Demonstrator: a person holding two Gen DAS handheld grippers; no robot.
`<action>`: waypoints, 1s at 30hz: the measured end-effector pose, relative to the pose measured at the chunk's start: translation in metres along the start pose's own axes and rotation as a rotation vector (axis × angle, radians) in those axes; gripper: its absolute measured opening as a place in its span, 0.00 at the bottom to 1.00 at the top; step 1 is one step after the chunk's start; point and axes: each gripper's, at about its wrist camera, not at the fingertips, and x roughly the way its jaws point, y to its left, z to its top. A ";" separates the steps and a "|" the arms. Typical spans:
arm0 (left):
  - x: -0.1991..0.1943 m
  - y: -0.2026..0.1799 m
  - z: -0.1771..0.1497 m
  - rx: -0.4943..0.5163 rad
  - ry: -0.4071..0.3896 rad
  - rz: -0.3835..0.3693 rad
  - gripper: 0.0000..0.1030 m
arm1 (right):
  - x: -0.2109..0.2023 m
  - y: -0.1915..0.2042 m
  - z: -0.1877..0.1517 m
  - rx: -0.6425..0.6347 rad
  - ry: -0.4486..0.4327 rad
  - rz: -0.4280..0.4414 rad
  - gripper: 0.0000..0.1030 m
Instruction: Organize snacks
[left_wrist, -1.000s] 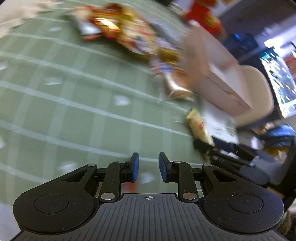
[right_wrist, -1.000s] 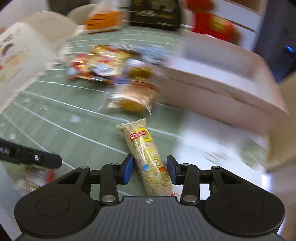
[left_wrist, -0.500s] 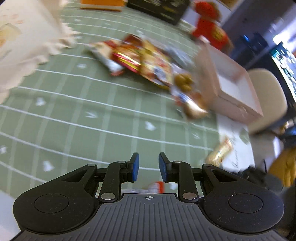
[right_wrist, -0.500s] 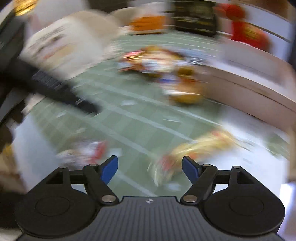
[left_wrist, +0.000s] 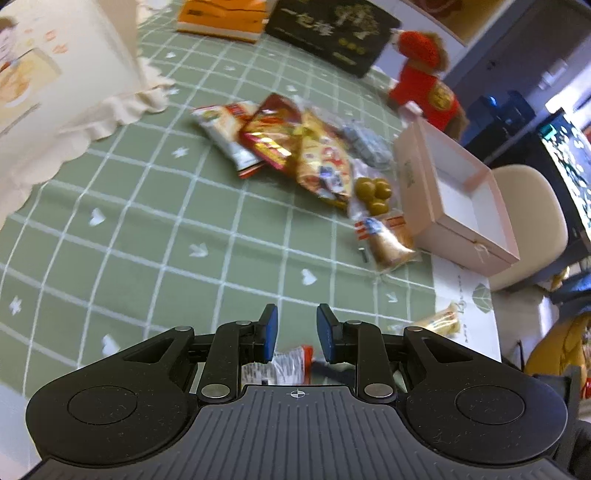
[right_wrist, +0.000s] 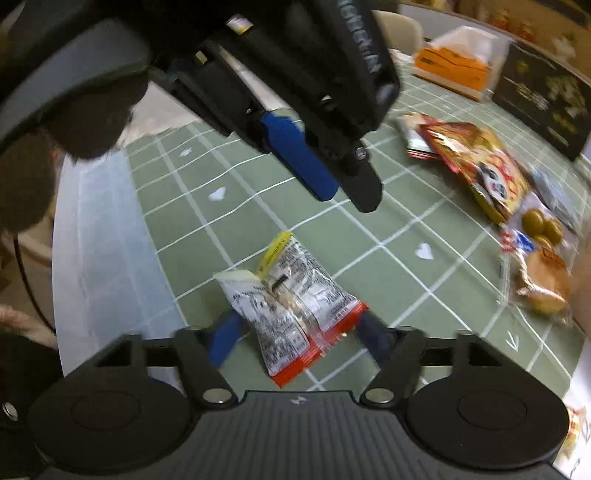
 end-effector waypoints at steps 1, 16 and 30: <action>0.003 -0.004 0.002 0.018 -0.001 -0.010 0.27 | -0.006 -0.005 -0.003 0.023 0.001 -0.003 0.49; 0.096 -0.184 -0.035 0.881 0.106 -0.063 0.29 | -0.126 -0.104 -0.127 0.517 0.023 -0.310 0.32; 0.112 -0.142 -0.004 0.685 0.142 -0.041 0.32 | -0.108 -0.070 -0.092 0.381 -0.024 -0.278 0.64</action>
